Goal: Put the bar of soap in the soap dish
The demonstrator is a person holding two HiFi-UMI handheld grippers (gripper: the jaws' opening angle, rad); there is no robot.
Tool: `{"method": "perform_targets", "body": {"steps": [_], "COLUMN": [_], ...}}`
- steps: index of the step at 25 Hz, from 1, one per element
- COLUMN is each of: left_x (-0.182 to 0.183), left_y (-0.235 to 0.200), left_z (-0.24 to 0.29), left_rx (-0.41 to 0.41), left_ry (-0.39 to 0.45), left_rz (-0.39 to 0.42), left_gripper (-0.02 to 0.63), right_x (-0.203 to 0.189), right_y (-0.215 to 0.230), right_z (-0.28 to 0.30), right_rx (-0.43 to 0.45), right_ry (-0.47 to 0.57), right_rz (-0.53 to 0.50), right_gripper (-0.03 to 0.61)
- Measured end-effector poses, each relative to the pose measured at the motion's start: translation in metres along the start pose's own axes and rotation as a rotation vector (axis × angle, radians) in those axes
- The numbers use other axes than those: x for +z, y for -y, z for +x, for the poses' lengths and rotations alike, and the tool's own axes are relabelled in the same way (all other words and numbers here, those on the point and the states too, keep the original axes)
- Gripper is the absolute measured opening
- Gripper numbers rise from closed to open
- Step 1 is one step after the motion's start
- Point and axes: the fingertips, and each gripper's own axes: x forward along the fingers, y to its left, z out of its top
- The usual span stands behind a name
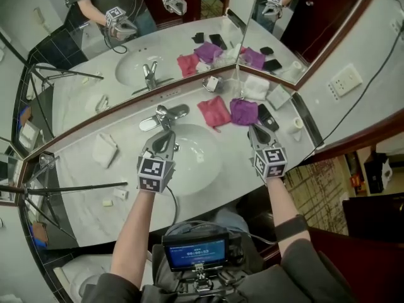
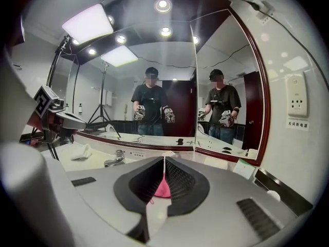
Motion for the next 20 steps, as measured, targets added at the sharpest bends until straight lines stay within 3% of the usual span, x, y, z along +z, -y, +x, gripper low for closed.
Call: {"method": "perform_targets", "body": {"steps": [11, 16, 20], "left_x": [0.006, 0.016, 0.028], "left_y": [0.012, 0.021, 0.035], "left_z": [-0.014, -0.009, 0.002], "left_rx": [-0.013, -0.010, 0.001], "left_ry": [0.024, 0.029, 0.036], "left_rz": [0.003, 0.026, 0.027], "left_gripper": [0.003, 0.003, 0.003], "right_x": [-0.003, 0.009, 0.019], "right_y": [-0.016, -0.005, 0.008], "right_z": [-0.010, -0.007, -0.001], "right_rx": [0.022, 0.020, 0.065], "right_ry": [-0.025, -0.017, -0.017], "right_rz": [-0.053, -0.033, -0.058], "right_gripper": [0.028, 0.028, 0.028]}}
